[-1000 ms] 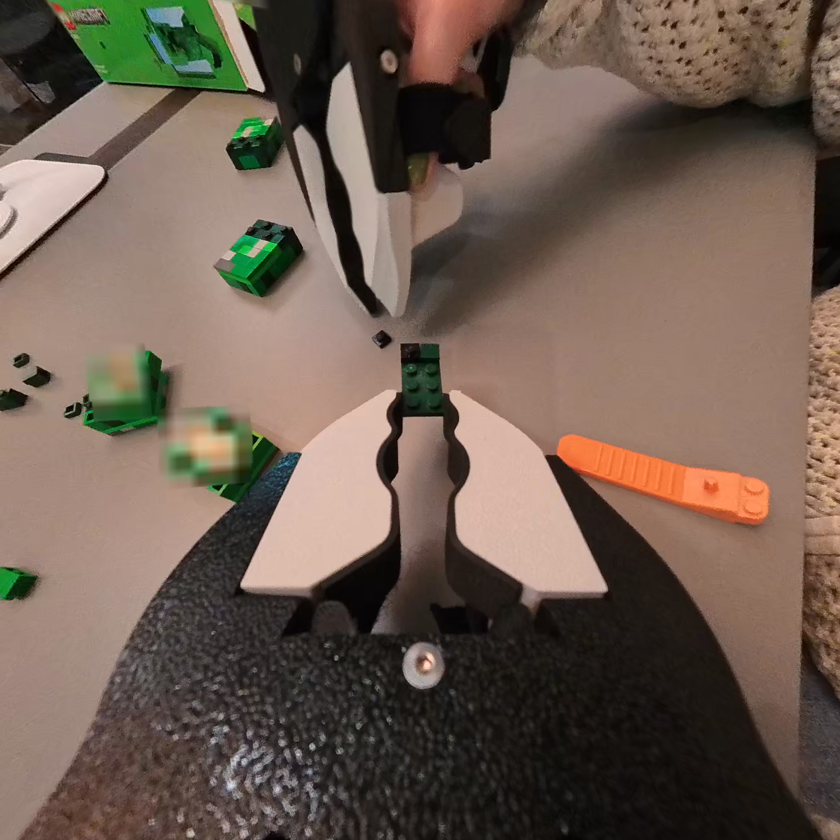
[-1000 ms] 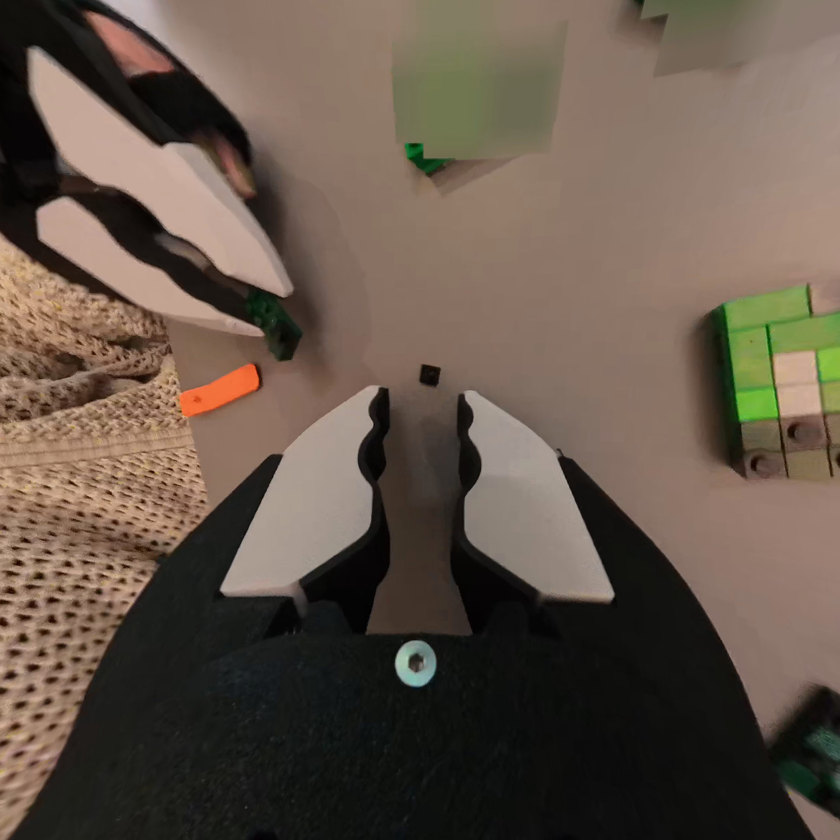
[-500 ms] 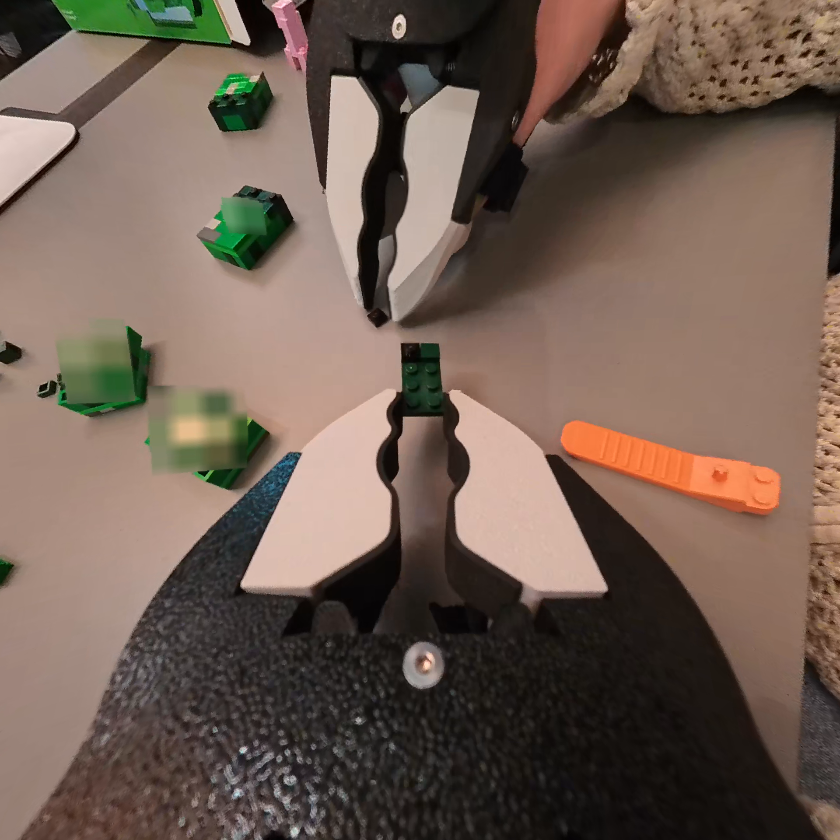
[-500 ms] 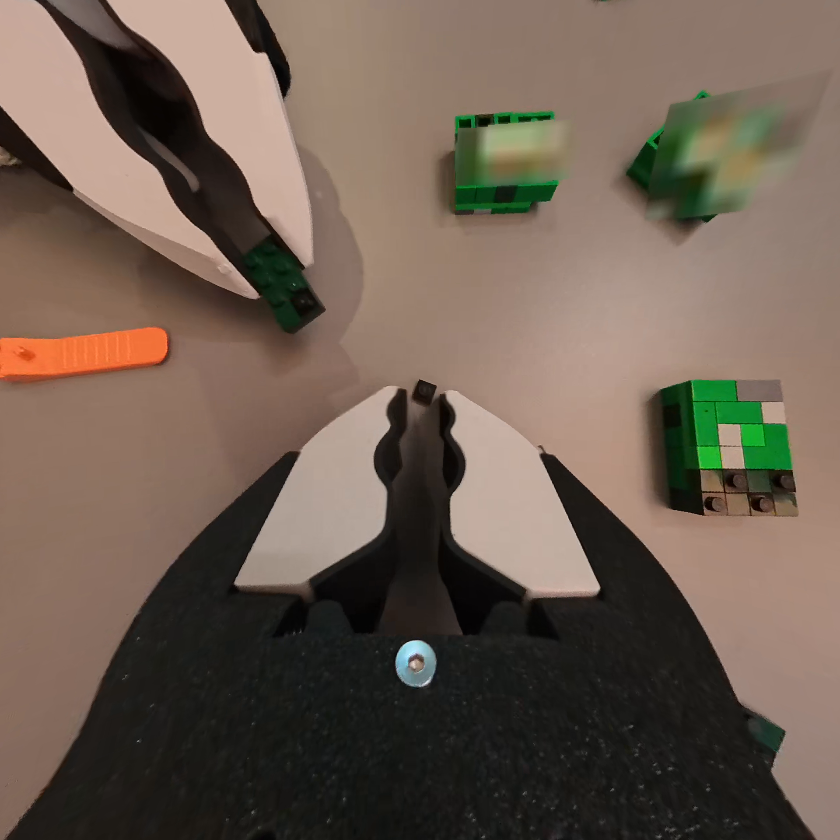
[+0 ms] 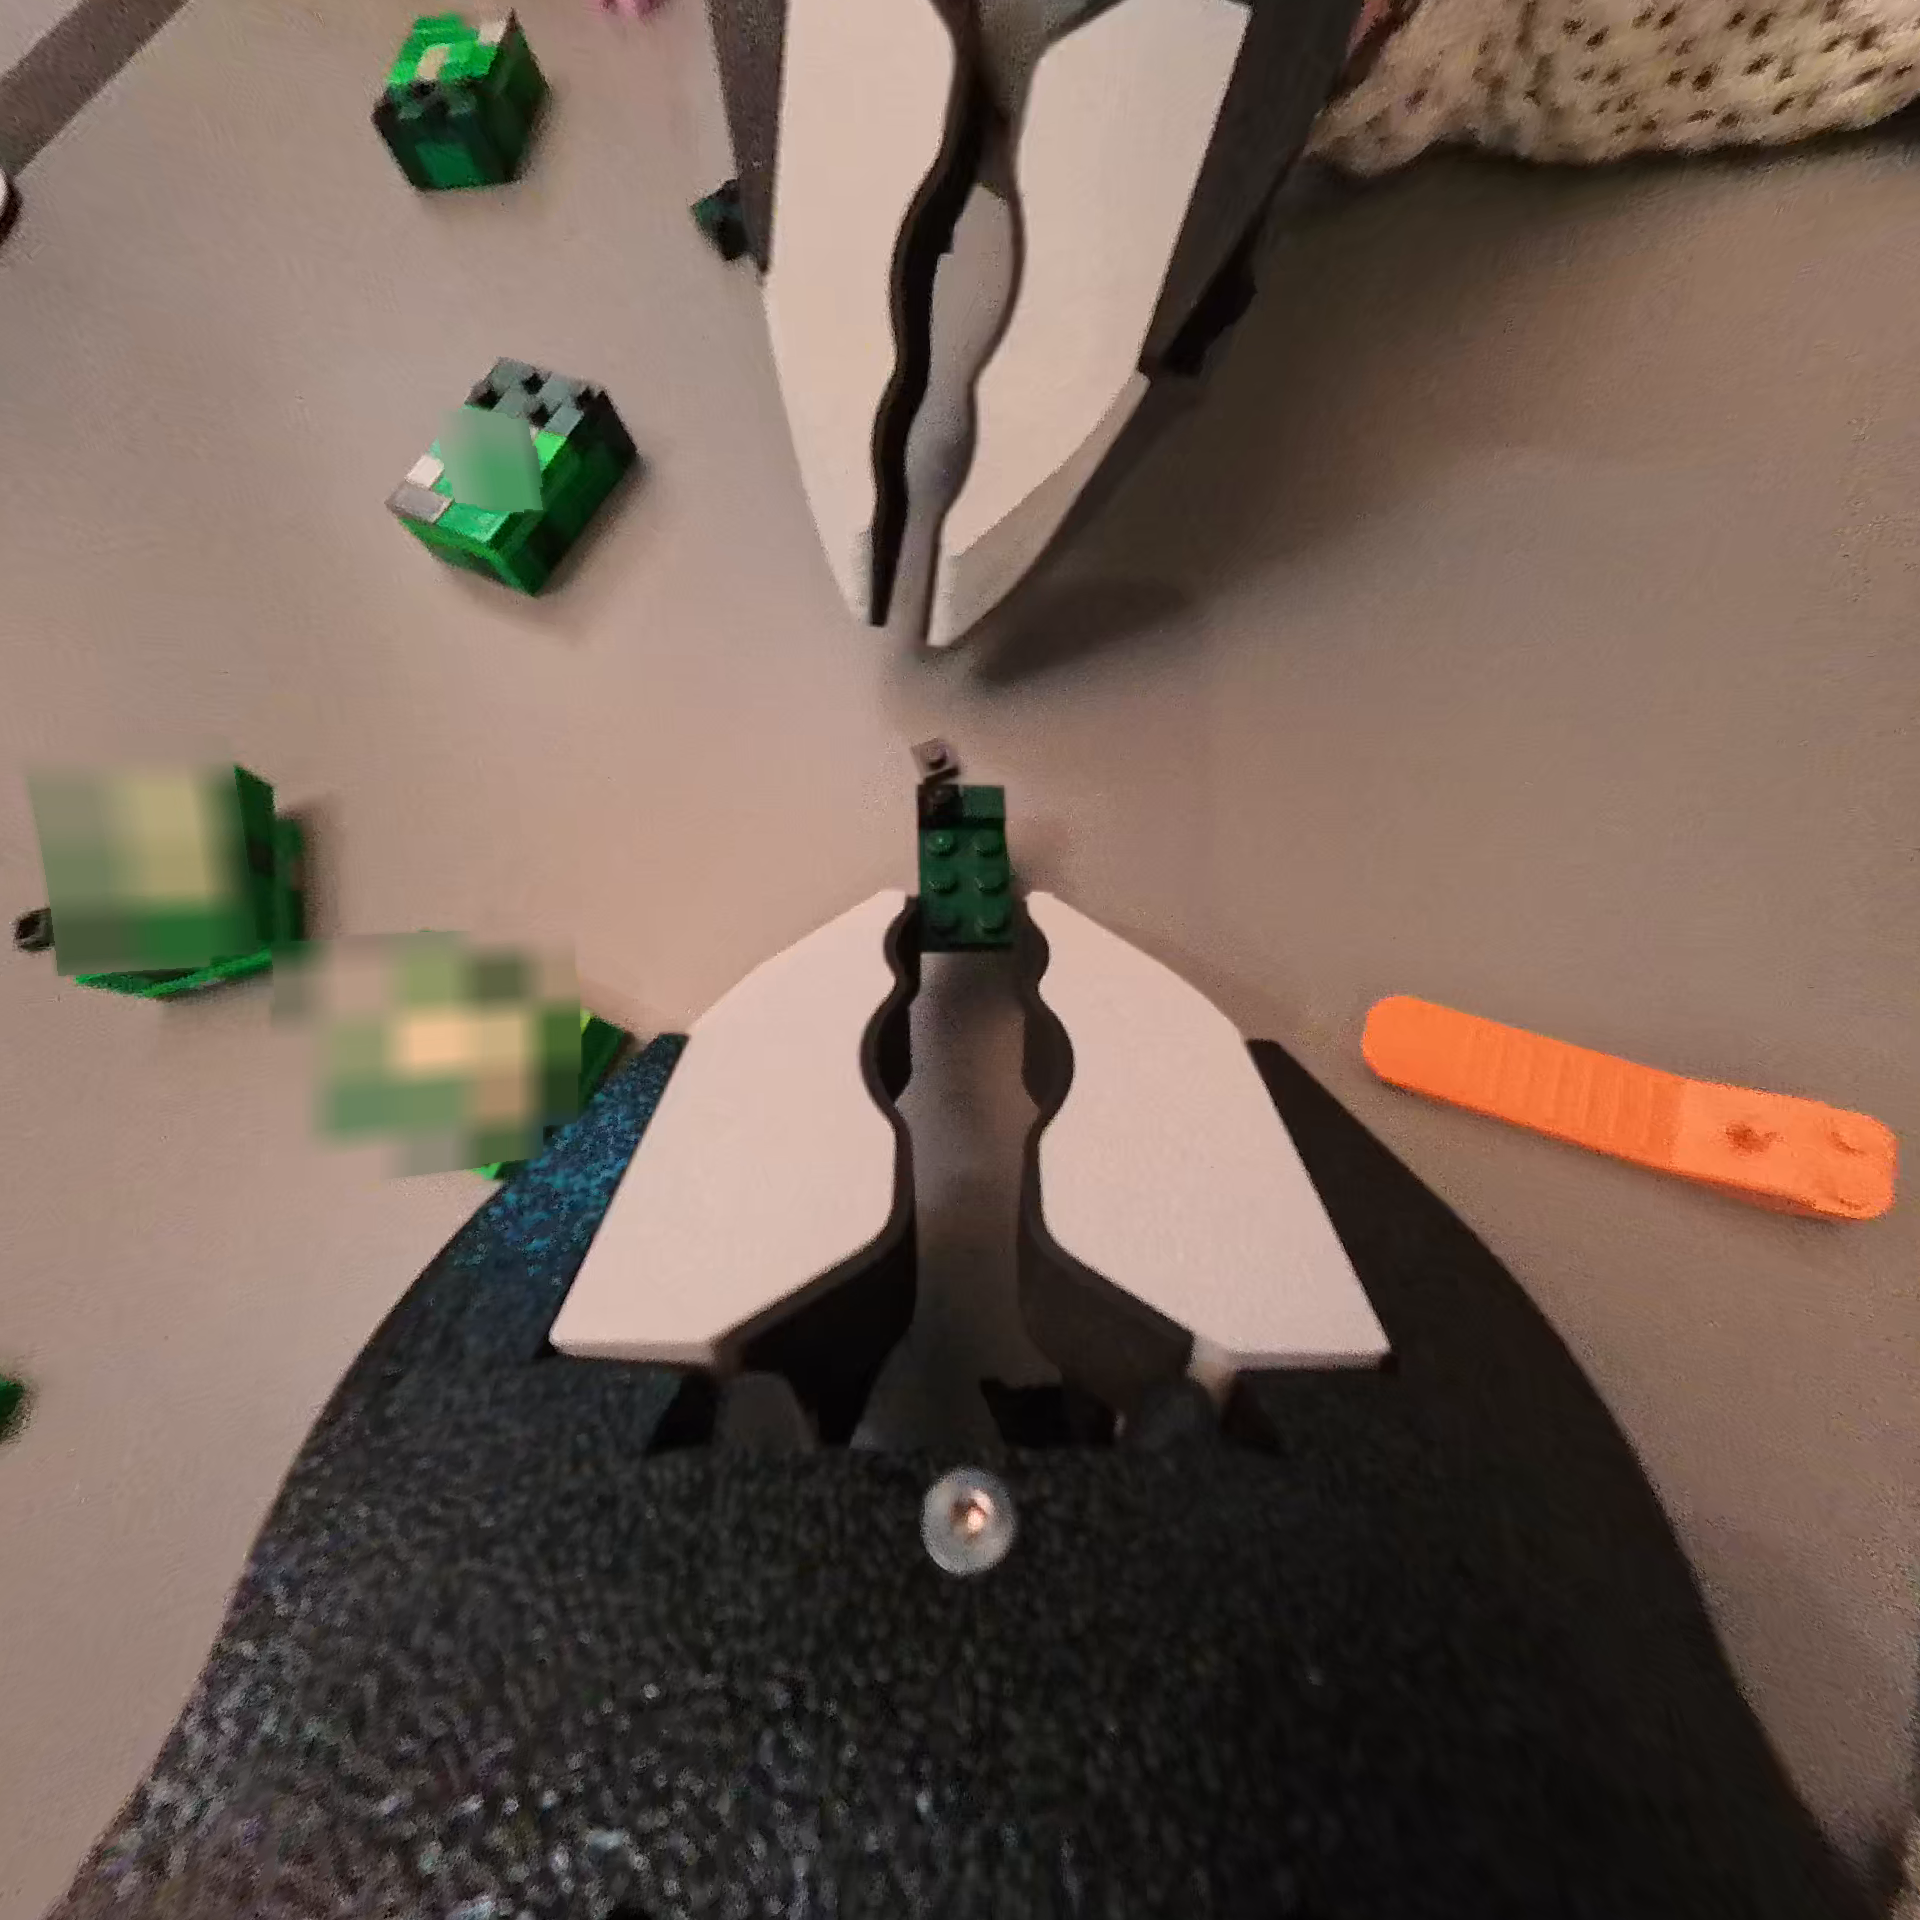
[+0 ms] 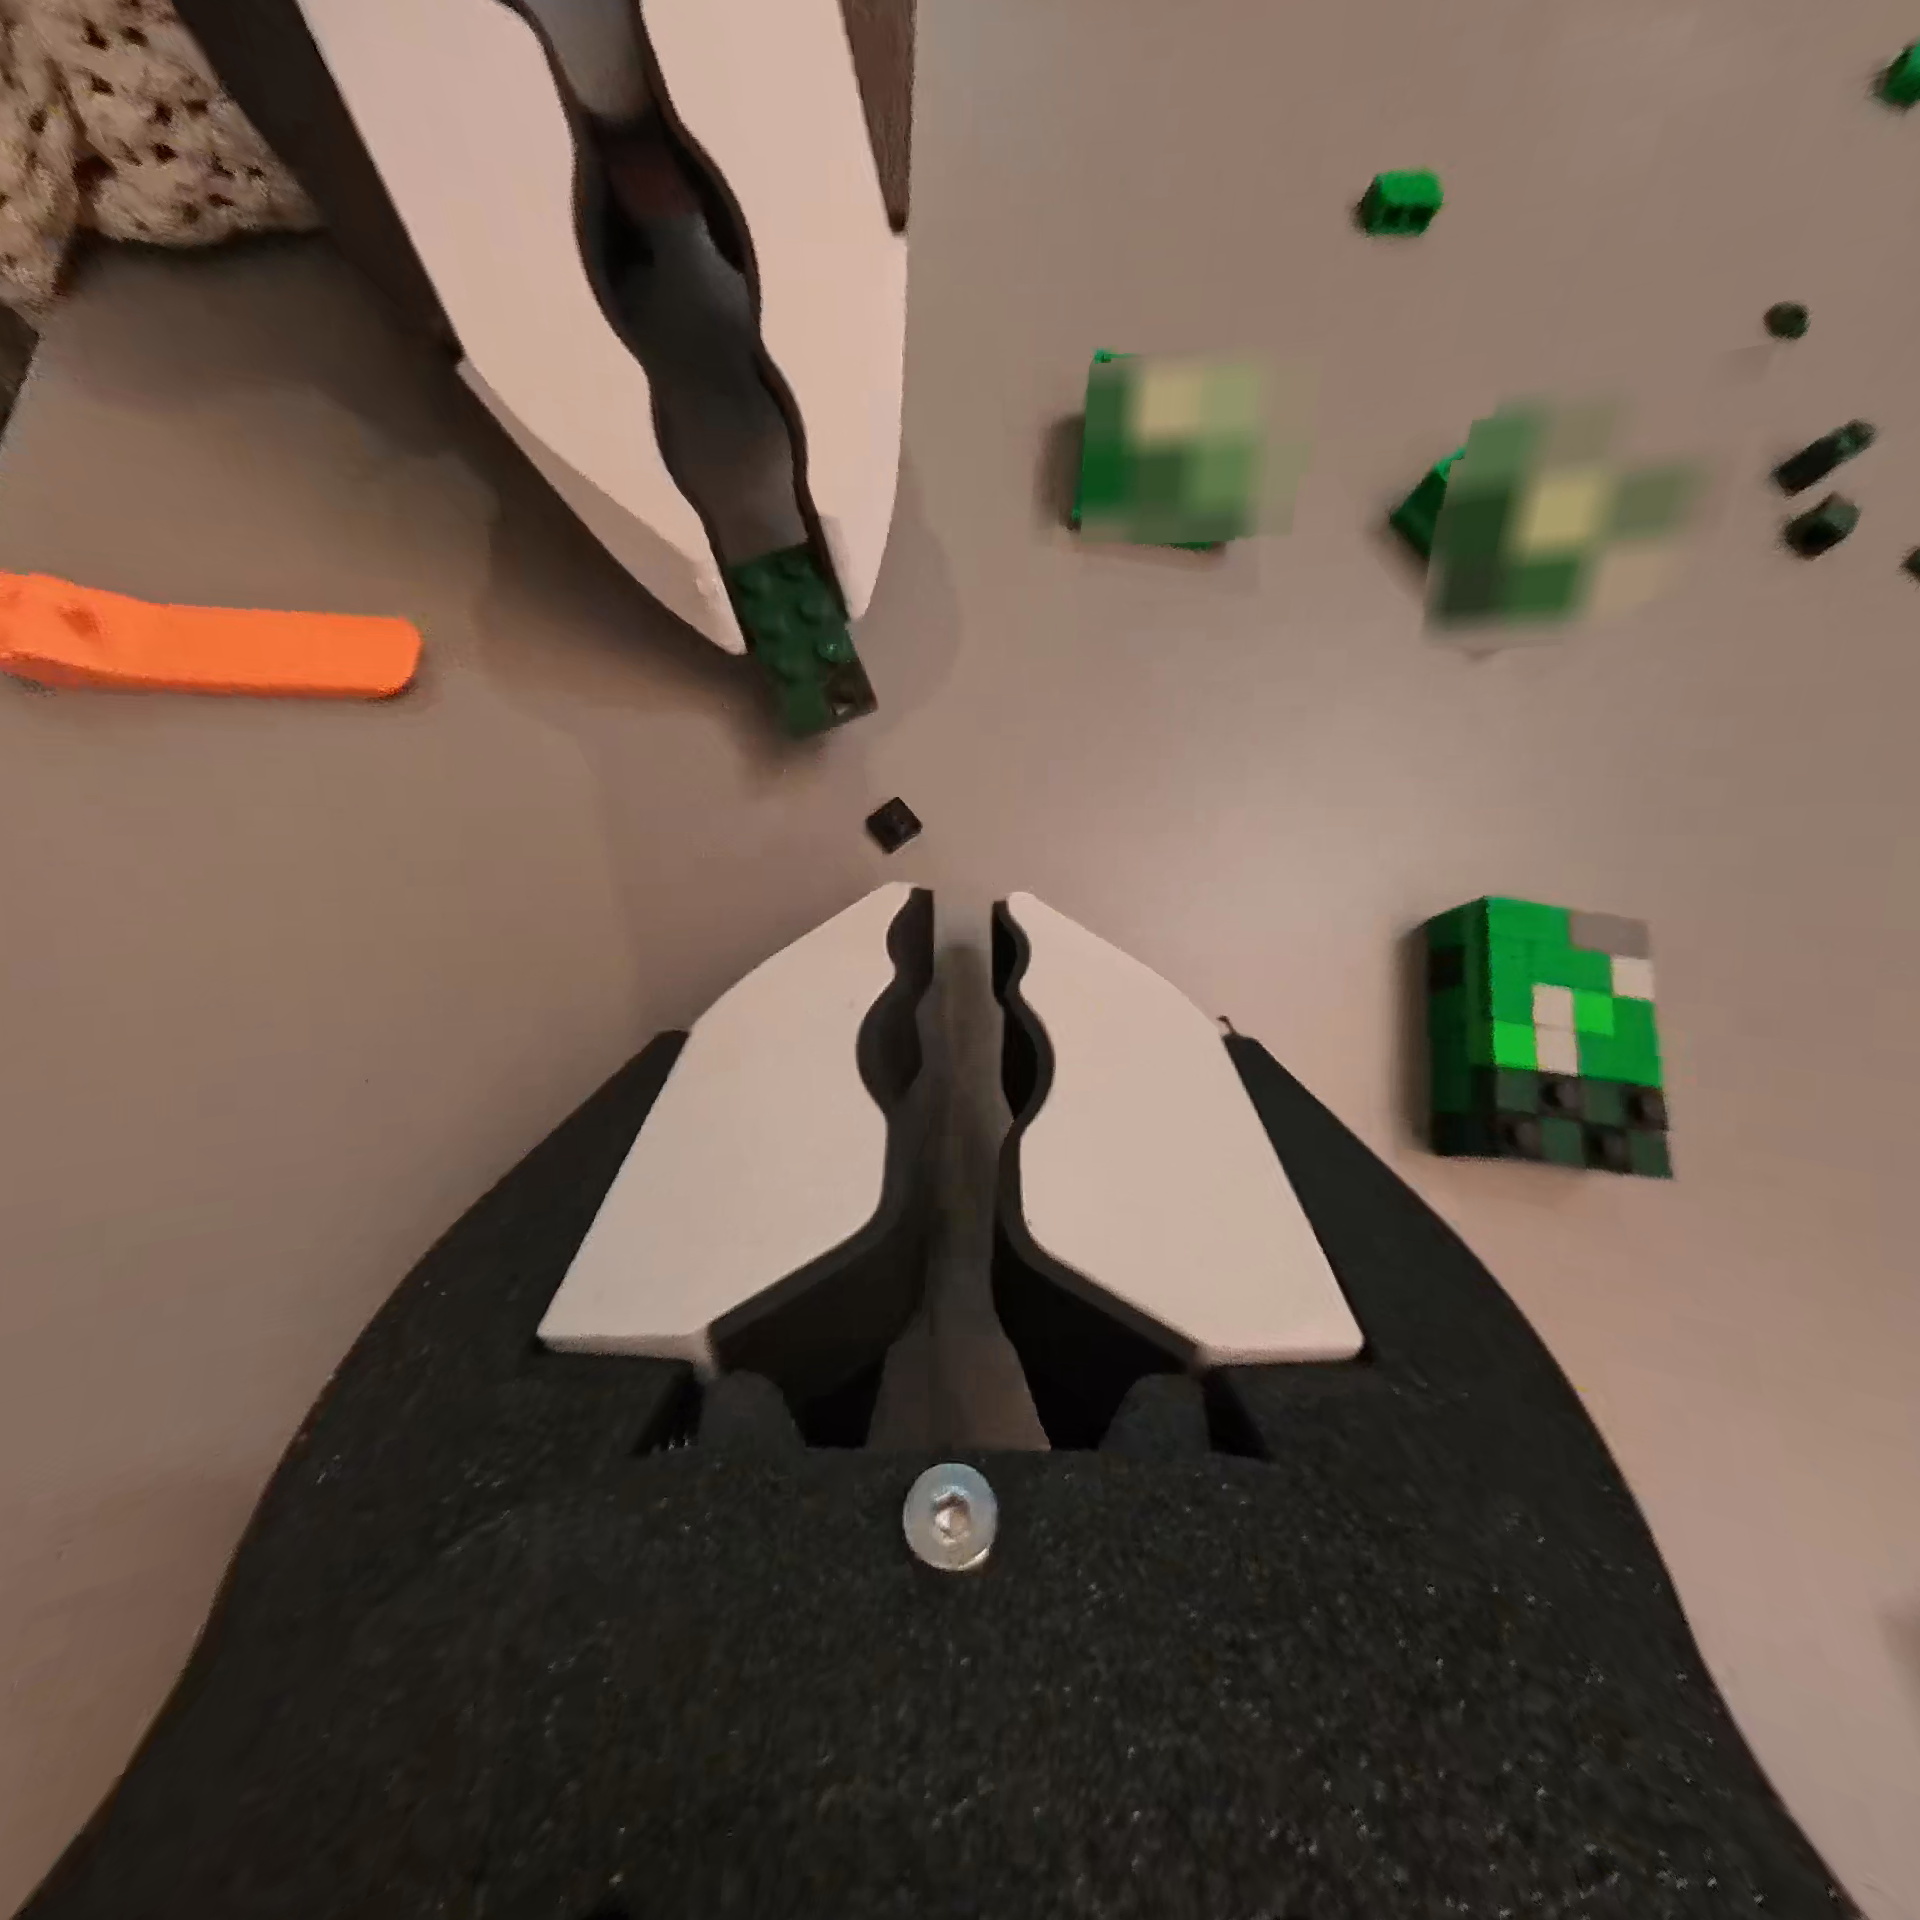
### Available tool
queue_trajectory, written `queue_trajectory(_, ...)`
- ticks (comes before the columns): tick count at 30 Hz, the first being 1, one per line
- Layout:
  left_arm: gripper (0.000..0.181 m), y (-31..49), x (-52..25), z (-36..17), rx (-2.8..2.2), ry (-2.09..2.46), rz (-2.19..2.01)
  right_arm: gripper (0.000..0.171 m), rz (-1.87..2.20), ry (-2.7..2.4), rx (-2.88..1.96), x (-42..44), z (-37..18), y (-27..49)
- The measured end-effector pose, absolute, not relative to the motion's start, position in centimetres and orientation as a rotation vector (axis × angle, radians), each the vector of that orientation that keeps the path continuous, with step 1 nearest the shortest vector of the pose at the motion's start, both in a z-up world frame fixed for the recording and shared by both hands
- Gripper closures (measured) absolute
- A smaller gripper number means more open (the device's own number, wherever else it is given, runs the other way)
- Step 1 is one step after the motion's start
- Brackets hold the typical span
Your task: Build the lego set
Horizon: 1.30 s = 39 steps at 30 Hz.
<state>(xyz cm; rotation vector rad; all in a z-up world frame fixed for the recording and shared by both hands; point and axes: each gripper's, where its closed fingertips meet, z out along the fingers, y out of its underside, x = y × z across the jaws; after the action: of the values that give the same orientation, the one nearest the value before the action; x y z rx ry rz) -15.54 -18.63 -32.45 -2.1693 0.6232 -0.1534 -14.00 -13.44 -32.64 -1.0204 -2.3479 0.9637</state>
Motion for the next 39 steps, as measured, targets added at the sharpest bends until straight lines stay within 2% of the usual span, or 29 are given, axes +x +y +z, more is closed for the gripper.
queue_trajectory(4,0.165,-18.8,-15.9,-32.3,-2.141,0.573,-0.171,0.157,0.979,-2.407,-1.031,-13.7,-33.3,-15.2)
queue_trajectory(6,0.165,-19.0,-15.8,-32.3,-2.125,0.597,-0.192,0.155,0.888,-2.435,-0.944,-14.1,-33.6,-15.3)
queue_trajectory(11,0.165,-19.5,-14.7,-32.4,-2.100,0.704,-0.241,0.154,0.957,-2.589,-0.616,-14.3,-33.6,-15.7)
queue_trajectory(20,0.165,-19.7,-14.4,-33.3,-2.141,0.759,-0.220,0.163,1.113,-2.813,-0.404,-14.4,-33.6,-15.9)
queue_trajectory(28,0.165,-18.8,-15.6,-32.6,-2.145,0.587,-0.187,0.164,1.368,-2.495,-0.395,-14.9,-30.6,-17.7)
queue_trajectory(39,0.165,-18.6,-15.9,-32.8,-2.169,0.552,-0.173,0.164,1.216,-2.464,-0.424,-15.7,-31.6,-18.6)
